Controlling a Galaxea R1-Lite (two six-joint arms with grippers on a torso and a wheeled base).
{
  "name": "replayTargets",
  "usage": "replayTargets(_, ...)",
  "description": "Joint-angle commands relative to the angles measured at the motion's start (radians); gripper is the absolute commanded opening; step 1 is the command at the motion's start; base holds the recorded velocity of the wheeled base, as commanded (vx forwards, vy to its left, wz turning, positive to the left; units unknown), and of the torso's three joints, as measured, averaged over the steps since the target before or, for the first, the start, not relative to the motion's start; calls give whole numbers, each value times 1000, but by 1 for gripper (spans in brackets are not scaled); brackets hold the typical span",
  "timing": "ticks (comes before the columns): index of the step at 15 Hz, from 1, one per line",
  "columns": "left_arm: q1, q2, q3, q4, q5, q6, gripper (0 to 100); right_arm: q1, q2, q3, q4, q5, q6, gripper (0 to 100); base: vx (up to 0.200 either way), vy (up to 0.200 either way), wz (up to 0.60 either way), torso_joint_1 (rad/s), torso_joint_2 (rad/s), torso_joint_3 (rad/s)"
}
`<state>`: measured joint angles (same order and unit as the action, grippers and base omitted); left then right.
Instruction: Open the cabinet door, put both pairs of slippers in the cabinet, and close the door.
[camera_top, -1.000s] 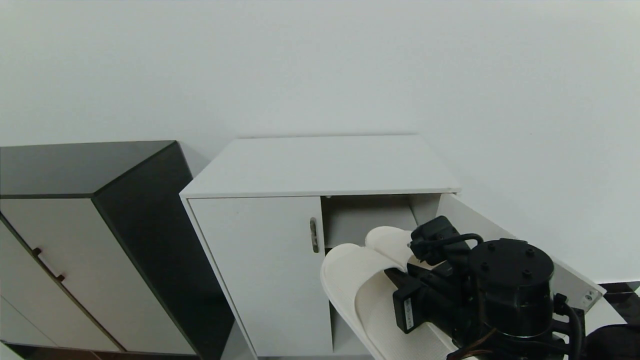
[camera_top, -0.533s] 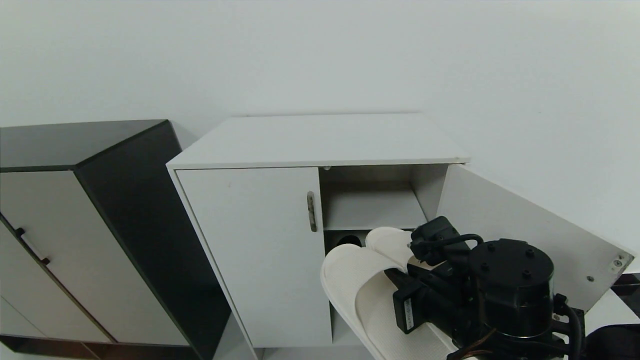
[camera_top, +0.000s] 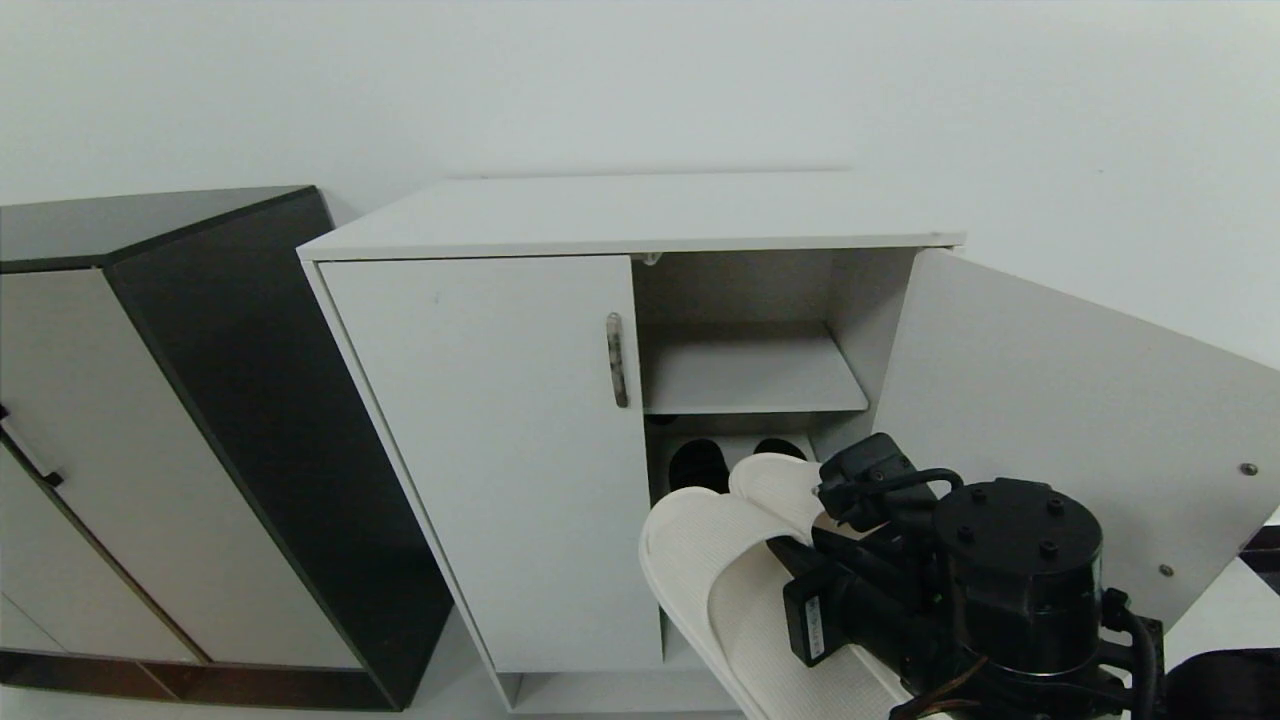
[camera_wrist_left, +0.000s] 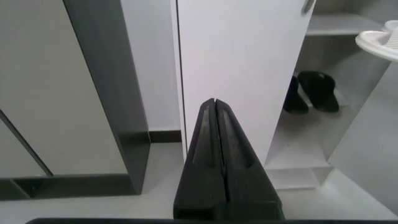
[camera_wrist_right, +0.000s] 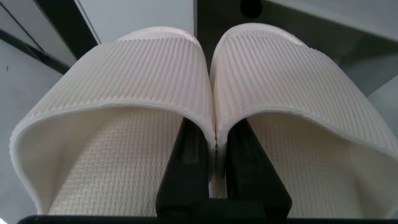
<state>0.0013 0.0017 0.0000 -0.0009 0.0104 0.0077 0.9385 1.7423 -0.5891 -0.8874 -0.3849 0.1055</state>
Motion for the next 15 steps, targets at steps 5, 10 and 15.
replayTargets(5,0,0,0,-1,0,0,0,-1,6,0,-1,0,0,0,0,0,0,-66,447,378)
replayTargets(10,0,0,0,-1,0,0,0,-1,6,-1,-7,1,0,0,0,0,0,-7,202,191)
replayTargets(15,0,0,0,-1,-1,0,0,-7,63,-66,-36,-103,-72,0,0,0,0,0,0,0)
